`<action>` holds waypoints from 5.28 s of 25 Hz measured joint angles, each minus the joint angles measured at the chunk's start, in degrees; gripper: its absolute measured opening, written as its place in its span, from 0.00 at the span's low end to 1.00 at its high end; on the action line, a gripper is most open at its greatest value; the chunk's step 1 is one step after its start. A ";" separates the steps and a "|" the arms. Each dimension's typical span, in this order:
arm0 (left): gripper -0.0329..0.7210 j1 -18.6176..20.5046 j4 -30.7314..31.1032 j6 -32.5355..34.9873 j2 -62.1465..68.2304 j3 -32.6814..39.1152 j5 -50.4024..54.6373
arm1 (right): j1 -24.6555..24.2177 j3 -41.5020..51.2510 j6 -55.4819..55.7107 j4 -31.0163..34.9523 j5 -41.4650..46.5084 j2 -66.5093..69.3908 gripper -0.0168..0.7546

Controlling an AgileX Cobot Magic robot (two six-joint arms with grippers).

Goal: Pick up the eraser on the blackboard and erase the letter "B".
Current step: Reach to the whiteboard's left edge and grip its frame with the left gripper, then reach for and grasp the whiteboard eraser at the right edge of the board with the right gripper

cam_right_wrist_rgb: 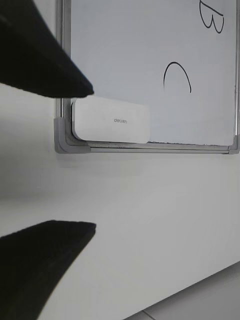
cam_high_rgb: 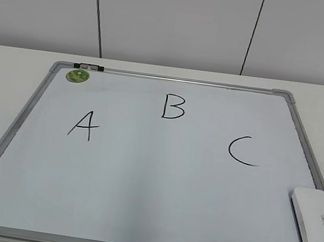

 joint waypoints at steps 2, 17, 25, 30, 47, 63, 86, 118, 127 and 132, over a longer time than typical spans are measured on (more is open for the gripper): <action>0.84 0.00 -0.30 0.00 2.38 -1.10 -0.36 | 0.00 0.00 0.00 0.00 0.00 0.00 0.78; 0.83 0.00 -0.58 0.00 38.93 -9.86 -14.45 | 0.00 0.00 0.00 0.00 0.00 0.00 0.78; 0.83 0.00 -0.34 0.00 59.92 -16.69 -18.80 | 0.00 0.00 0.00 0.00 0.00 0.00 0.78; 0.83 0.00 -0.34 0.00 72.14 -23.63 -19.36 | 0.00 0.00 0.00 0.00 0.00 0.00 0.78; 0.79 0.00 -2.90 0.00 103.60 -42.39 -15.31 | 0.00 0.00 0.00 0.00 0.00 0.00 0.78; 0.67 0.00 -3.02 0.00 113.58 -48.98 -12.99 | 0.00 0.00 0.00 0.00 0.00 0.00 0.78; 0.45 2.68 -6.64 1.98 117.82 -53.55 -10.11 | 0.00 0.00 0.00 0.00 0.00 0.00 0.78; 0.07 2.66 -10.46 3.56 121.26 -54.09 -10.52 | 0.00 0.00 0.00 0.00 0.00 0.00 0.78; 0.06 2.66 -10.57 3.46 121.26 -54.09 -10.33 | 0.00 -0.15 0.00 0.34 0.00 0.00 0.78; 0.06 2.66 -10.57 3.46 121.26 -54.18 -10.33 | 0.00 -0.71 0.00 0.66 0.00 4.62 0.77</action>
